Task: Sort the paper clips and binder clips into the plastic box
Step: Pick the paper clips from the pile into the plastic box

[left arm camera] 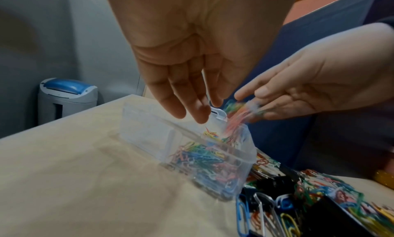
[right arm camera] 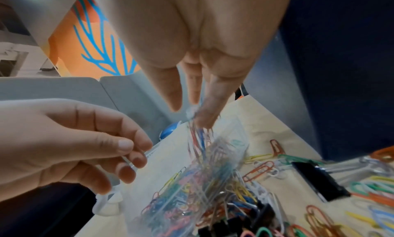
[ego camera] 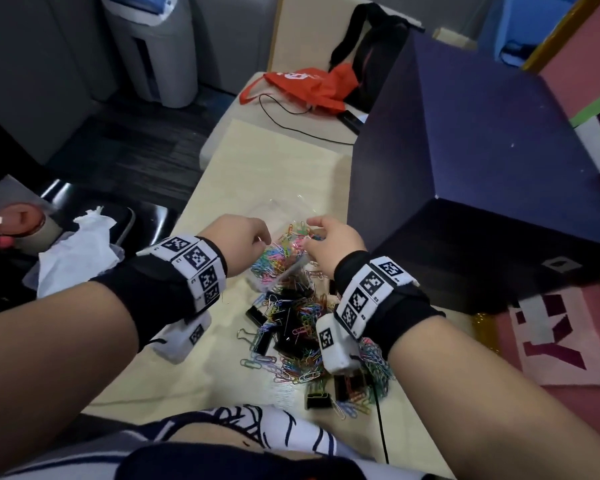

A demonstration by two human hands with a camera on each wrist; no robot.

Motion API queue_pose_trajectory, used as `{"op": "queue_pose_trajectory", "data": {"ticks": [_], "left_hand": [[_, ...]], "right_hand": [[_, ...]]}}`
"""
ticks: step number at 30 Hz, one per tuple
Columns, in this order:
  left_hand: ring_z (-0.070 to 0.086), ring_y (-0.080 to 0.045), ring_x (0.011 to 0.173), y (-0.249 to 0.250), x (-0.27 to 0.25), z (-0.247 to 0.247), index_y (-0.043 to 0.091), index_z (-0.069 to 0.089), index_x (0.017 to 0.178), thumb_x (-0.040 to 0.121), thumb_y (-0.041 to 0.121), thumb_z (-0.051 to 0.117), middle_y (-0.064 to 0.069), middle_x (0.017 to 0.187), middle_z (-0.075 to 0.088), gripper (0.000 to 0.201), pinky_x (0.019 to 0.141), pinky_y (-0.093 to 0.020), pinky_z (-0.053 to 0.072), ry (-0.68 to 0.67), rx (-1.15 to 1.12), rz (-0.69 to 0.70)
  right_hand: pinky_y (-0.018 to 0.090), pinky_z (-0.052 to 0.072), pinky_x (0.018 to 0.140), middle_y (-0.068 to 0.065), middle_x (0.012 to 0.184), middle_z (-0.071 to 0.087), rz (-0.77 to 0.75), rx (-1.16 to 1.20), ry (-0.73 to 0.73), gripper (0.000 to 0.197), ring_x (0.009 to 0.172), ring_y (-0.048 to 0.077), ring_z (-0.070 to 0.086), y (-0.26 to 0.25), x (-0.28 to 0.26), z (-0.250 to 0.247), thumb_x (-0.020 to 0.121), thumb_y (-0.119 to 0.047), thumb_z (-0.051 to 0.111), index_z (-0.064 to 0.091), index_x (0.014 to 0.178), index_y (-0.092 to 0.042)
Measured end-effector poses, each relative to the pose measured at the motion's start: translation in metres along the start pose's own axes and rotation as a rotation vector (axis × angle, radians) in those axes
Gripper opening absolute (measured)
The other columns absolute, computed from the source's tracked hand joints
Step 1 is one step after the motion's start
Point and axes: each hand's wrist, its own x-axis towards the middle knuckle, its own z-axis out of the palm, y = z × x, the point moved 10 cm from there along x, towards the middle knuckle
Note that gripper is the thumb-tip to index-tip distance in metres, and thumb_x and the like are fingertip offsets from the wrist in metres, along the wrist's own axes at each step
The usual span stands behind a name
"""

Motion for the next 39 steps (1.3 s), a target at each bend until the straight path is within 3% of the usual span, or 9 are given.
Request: {"op": "queue_pose_trajectory", "data": {"ticks": [3, 6, 11, 14, 19, 25, 28, 34, 39], "left_hand": [[0.06, -0.019, 0.095, 0.001, 0.0, 0.004, 0.024, 0.066, 0.107, 0.092, 0.02, 0.05, -0.001, 0.103, 0.068, 0.022, 0.08, -0.028, 0.047, -0.024, 0.014, 0.008], [0.06, -0.02, 0.094, 0.011, 0.0, 0.01, 0.025, 0.066, 0.106, 0.091, 0.02, 0.049, 0.0, 0.102, 0.068, 0.023, 0.08, -0.029, 0.048, -0.053, 0.061, 0.048], [0.06, -0.02, 0.099, 0.046, -0.008, 0.035, 0.025, 0.064, 0.106, 0.089, 0.022, 0.048, 0.003, 0.106, 0.064, 0.023, 0.083, -0.032, 0.049, -0.15, 0.191, 0.207], [0.058, -0.022, 0.102, 0.07, -0.012, 0.056, 0.023, 0.063, 0.107, 0.09, 0.022, 0.047, 0.0, 0.108, 0.062, 0.023, 0.087, -0.036, 0.05, -0.207, 0.264, 0.318], [0.056, -0.028, 0.109, 0.1, -0.021, 0.096, 0.014, 0.056, 0.122, 0.092, 0.024, 0.046, -0.007, 0.122, 0.053, 0.033, 0.09, -0.038, 0.048, -0.29, 0.361, 0.458], [0.05, -0.03, 0.115, 0.094, -0.025, 0.127, 0.012, 0.052, 0.127, 0.095, 0.04, 0.043, -0.009, 0.125, 0.048, 0.043, 0.097, -0.043, 0.044, -0.404, 0.507, 0.374], [0.049, -0.03, 0.113, 0.098, -0.024, 0.124, 0.013, 0.053, 0.125, 0.096, 0.043, 0.041, -0.009, 0.123, 0.049, 0.043, 0.092, -0.042, 0.045, -0.38, 0.537, 0.364], [0.044, -0.028, 0.122, 0.123, -0.011, 0.127, 0.022, 0.047, 0.133, 0.093, 0.02, 0.048, -0.003, 0.137, 0.042, 0.04, 0.092, -0.045, 0.043, -0.334, 0.509, 0.446], [0.043, -0.028, 0.12, 0.137, -0.017, 0.141, 0.023, 0.045, 0.134, 0.088, 0.012, 0.05, 0.0, 0.138, 0.043, 0.047, 0.091, -0.047, 0.042, -0.367, 0.567, 0.544]], "right_hand": [[0.029, 0.041, 0.098, 0.002, 0.139, 0.052, -0.007, -0.054, -0.055, 0.046, 0.12, 0.021, 0.054, -0.001, -0.002, 0.002, 0.095, -0.023, 0.052, 0.044, 0.14, -0.024], [0.028, 0.044, 0.094, 0.003, 0.129, 0.058, 0.021, -0.148, -0.028, 0.035, 0.111, 0.022, 0.058, 0.014, -0.013, -0.008, 0.095, -0.015, 0.045, 0.055, 0.128, -0.022], [0.034, 0.043, 0.1, 0.009, 0.134, 0.05, 0.12, -0.543, -0.284, 0.046, 0.12, 0.029, 0.052, 0.065, -0.044, 0.018, 0.09, -0.005, 0.042, 0.051, 0.134, -0.018], [0.036, 0.033, 0.11, 0.004, 0.15, 0.031, 0.07, -0.543, -0.313, 0.068, 0.134, 0.029, 0.037, 0.084, -0.054, 0.033, 0.084, 0.002, 0.042, 0.033, 0.146, -0.024], [0.045, 0.032, 0.111, 0.0, 0.152, 0.024, 0.089, -0.495, -0.299, 0.067, 0.136, 0.029, 0.029, 0.107, -0.064, 0.039, 0.085, -0.009, 0.045, 0.027, 0.147, -0.026], [0.039, 0.031, 0.109, 0.0, 0.153, 0.023, 0.131, -0.465, -0.144, 0.063, 0.138, 0.026, 0.025, 0.118, -0.063, 0.01, 0.087, -0.007, 0.048, 0.031, 0.144, -0.025], [0.041, 0.025, 0.115, -0.001, 0.159, 0.01, 0.132, -0.477, -0.232, 0.077, 0.144, 0.026, 0.015, 0.128, -0.065, 0.016, 0.084, -0.007, 0.057, 0.022, 0.149, -0.028], [0.039, 0.036, 0.104, 0.001, 0.139, 0.038, 0.208, -0.485, -0.182, 0.052, 0.127, 0.026, 0.039, 0.136, -0.074, 0.004, 0.088, -0.012, 0.043, 0.043, 0.136, -0.031], [0.036, 0.031, 0.111, -0.001, 0.155, 0.02, 0.22, -0.418, -0.142, 0.069, 0.139, 0.023, 0.027, 0.146, -0.067, -0.009, 0.083, 0.001, 0.047, 0.032, 0.145, -0.026]]}}
